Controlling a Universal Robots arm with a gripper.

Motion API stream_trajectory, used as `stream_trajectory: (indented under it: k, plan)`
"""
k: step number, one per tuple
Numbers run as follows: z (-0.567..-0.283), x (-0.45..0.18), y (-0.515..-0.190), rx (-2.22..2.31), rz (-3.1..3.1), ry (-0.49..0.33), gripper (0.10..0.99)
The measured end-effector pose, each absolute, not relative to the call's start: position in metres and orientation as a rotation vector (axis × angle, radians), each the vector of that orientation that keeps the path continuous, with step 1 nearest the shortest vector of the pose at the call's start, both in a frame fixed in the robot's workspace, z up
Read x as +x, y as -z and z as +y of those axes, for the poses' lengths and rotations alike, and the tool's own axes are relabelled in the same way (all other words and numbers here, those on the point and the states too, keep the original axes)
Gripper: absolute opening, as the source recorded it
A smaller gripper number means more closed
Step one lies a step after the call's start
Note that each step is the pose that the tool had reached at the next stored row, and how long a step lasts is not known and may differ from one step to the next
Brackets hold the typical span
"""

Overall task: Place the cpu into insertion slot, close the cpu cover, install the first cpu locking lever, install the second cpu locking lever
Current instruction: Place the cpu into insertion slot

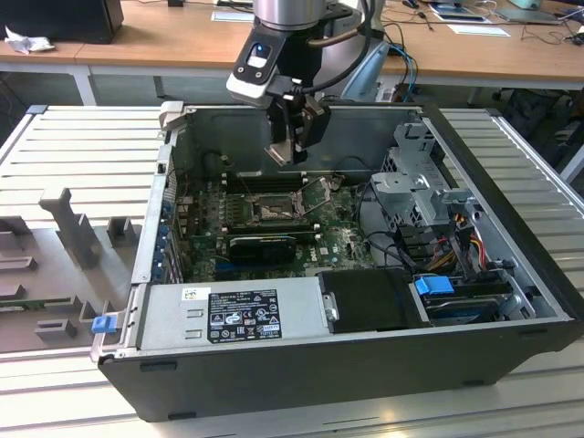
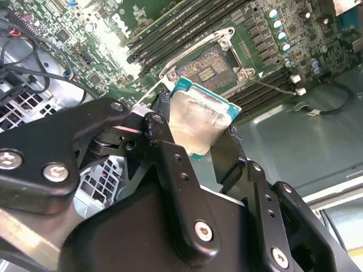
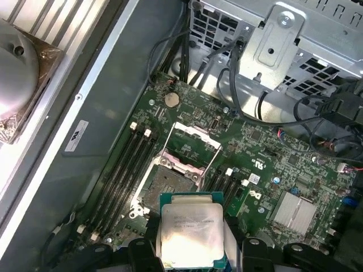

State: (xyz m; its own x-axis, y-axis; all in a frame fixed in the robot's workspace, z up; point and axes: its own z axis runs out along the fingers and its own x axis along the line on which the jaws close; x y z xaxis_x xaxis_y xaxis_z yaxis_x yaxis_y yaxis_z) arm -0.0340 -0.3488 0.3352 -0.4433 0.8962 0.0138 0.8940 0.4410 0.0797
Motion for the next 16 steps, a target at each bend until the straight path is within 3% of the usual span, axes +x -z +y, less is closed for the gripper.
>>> stream_trajectory:
  k: [16]
  plan:
    - [-0.3488,-0.0340,-0.3306,1.735,2.576,-0.115,0.529]
